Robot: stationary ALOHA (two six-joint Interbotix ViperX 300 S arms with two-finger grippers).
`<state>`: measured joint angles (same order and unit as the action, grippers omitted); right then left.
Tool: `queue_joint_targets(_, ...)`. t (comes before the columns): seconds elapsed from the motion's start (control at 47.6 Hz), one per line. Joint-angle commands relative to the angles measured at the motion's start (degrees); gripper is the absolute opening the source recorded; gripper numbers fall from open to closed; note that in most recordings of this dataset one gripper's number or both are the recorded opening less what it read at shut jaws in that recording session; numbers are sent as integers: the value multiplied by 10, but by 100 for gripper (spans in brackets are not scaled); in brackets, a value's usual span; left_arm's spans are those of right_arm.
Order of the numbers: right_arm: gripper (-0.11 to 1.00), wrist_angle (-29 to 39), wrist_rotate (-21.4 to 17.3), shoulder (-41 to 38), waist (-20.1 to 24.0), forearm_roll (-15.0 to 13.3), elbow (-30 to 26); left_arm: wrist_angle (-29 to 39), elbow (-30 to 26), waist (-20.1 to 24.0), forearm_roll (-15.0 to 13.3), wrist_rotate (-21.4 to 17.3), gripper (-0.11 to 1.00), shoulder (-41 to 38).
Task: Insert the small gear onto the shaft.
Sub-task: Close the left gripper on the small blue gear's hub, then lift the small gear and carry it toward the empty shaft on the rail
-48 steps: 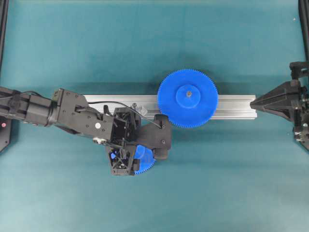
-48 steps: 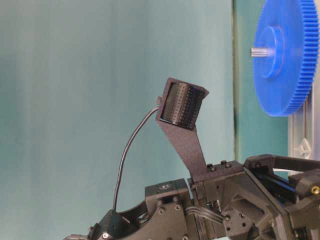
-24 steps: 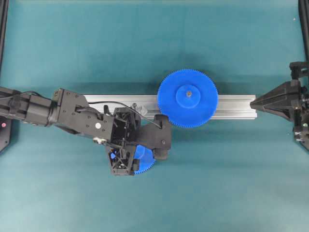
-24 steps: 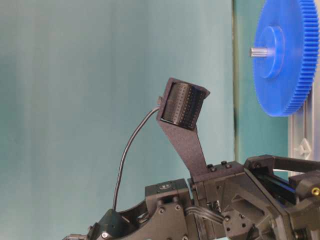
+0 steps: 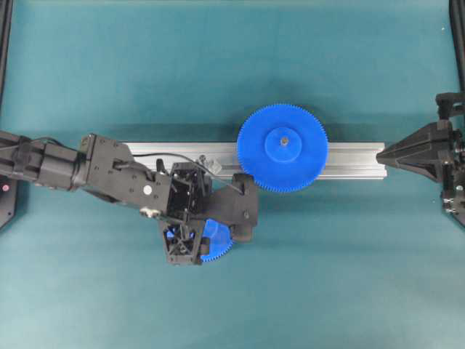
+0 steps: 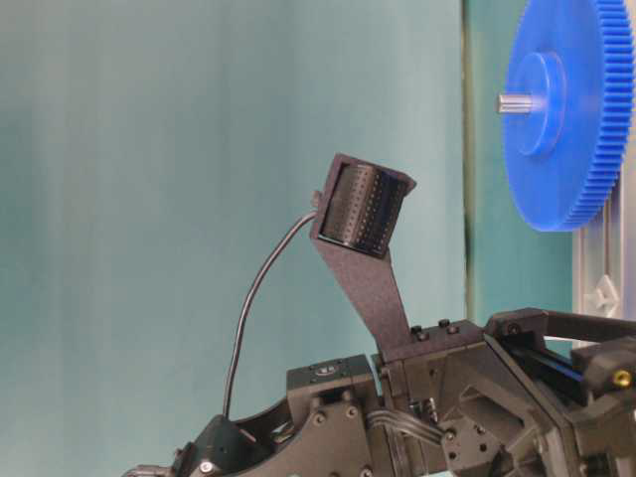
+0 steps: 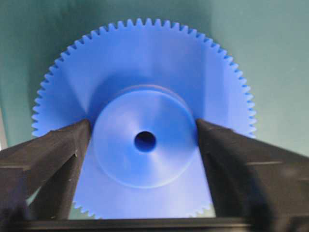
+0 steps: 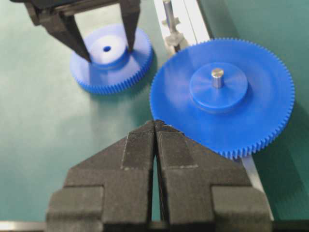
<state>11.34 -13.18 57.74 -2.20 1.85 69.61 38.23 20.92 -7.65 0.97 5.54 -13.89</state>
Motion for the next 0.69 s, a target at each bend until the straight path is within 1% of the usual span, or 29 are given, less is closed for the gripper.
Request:
queue_joint_targets(0.0,3,-6,-5,-3,-1,-1,-10,3,-5,0,1,2,70,11)
queue_joint_targets(0.441,3,-6,-5,-3,-1,0,-10,3,-17,-1,1,3,69,15)
queue_joint_targets(0.672,3,-5,-5,-3,-1,-1,-9,3,-36,0,1,-2,69,26)
